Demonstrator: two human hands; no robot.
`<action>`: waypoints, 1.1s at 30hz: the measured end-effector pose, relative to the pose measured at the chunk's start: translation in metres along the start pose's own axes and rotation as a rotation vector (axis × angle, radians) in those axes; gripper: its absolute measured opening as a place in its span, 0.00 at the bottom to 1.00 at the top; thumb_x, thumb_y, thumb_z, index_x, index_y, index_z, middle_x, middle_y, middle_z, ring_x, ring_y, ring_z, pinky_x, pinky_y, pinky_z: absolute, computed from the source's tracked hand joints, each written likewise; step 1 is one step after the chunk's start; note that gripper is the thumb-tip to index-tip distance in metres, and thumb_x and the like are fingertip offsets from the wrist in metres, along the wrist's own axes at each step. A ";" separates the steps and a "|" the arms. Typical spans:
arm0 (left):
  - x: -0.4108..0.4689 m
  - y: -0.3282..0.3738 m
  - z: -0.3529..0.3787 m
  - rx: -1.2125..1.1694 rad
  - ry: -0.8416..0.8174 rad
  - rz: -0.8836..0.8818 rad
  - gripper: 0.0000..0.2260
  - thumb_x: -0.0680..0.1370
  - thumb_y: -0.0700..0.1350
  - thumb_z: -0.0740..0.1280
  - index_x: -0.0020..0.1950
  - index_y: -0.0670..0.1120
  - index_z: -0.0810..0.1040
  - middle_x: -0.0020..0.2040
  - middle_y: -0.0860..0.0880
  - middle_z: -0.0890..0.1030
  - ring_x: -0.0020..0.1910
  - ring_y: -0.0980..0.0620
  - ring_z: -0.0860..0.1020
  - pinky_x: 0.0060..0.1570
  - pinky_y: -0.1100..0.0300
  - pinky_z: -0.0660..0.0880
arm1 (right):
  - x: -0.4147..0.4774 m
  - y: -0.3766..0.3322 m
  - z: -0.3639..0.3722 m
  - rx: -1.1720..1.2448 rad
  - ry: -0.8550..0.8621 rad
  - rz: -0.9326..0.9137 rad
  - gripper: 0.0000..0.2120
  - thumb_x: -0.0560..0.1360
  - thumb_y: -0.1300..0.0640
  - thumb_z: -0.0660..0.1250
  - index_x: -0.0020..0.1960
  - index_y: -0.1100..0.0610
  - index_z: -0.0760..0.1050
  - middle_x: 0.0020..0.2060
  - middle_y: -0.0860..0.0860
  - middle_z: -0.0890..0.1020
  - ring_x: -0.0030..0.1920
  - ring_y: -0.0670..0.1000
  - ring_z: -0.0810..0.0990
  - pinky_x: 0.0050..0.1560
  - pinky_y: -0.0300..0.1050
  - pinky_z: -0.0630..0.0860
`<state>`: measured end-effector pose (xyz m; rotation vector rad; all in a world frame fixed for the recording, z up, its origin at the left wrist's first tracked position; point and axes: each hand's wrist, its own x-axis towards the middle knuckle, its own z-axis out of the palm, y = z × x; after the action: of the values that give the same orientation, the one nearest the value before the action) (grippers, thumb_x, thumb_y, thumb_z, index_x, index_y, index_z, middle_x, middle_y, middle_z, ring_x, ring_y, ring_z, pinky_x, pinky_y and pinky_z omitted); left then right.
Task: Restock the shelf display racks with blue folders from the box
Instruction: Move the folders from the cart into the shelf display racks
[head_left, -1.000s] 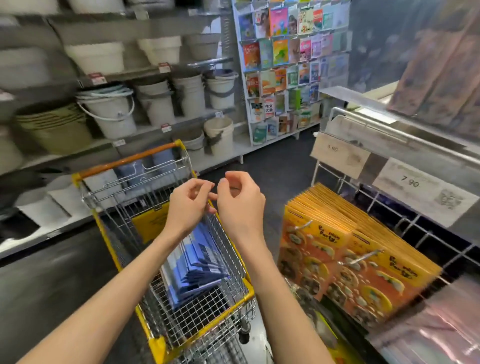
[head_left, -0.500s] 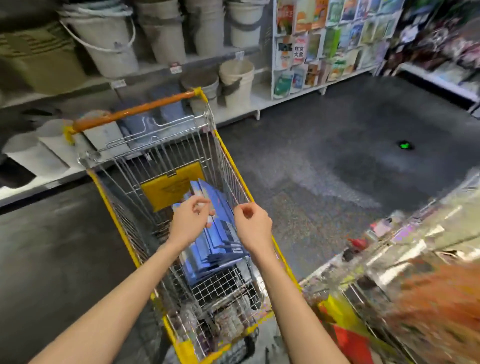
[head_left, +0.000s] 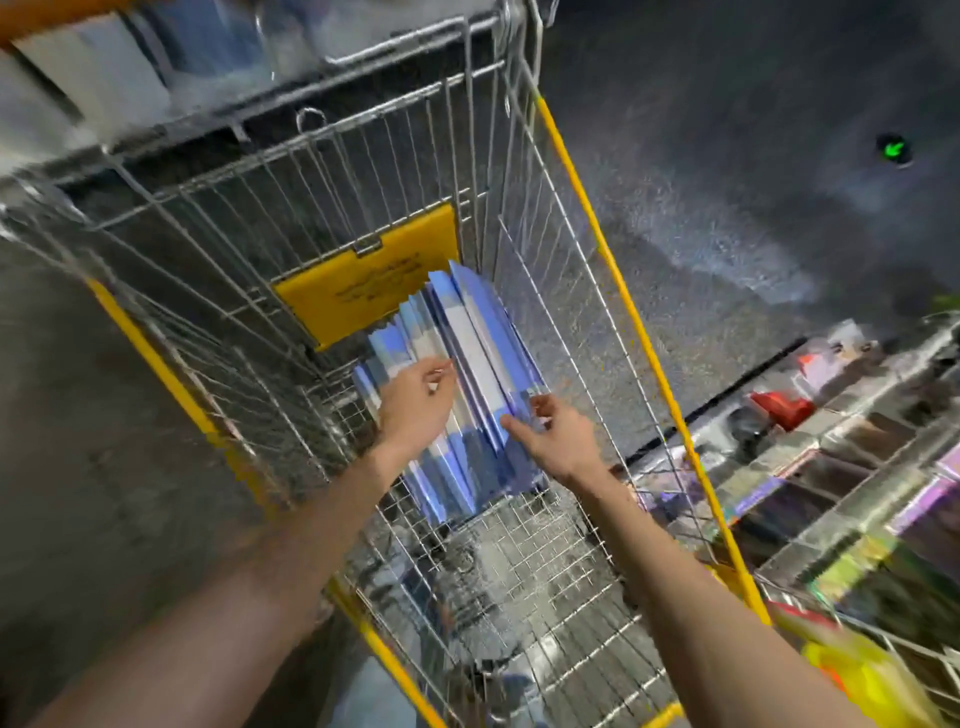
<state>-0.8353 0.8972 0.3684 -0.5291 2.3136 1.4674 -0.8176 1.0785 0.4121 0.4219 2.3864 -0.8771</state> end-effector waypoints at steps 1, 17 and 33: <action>0.011 -0.008 0.001 -0.018 0.006 -0.022 0.14 0.83 0.50 0.65 0.66 0.47 0.80 0.55 0.51 0.84 0.55 0.52 0.82 0.62 0.54 0.76 | 0.013 -0.004 0.007 -0.016 -0.012 -0.001 0.26 0.73 0.44 0.74 0.60 0.63 0.76 0.54 0.62 0.82 0.55 0.61 0.81 0.56 0.54 0.76; 0.084 -0.021 0.001 -0.330 -0.038 -0.186 0.07 0.82 0.49 0.64 0.58 0.51 0.79 0.55 0.51 0.83 0.58 0.51 0.81 0.61 0.46 0.79 | 0.096 -0.012 0.030 -0.099 0.050 -0.067 0.32 0.65 0.37 0.68 0.60 0.58 0.74 0.48 0.59 0.83 0.47 0.61 0.81 0.47 0.54 0.78; 0.074 0.054 0.023 -0.327 -0.144 -0.295 0.45 0.64 0.77 0.67 0.70 0.49 0.72 0.63 0.45 0.80 0.60 0.47 0.80 0.58 0.46 0.80 | 0.103 -0.015 0.001 -0.303 0.098 -0.154 0.02 0.79 0.67 0.60 0.48 0.66 0.69 0.38 0.68 0.79 0.41 0.69 0.78 0.36 0.51 0.58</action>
<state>-0.9235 0.9304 0.3661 -0.7864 1.8047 1.6786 -0.9059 1.0767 0.3574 0.1666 2.6151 -0.5540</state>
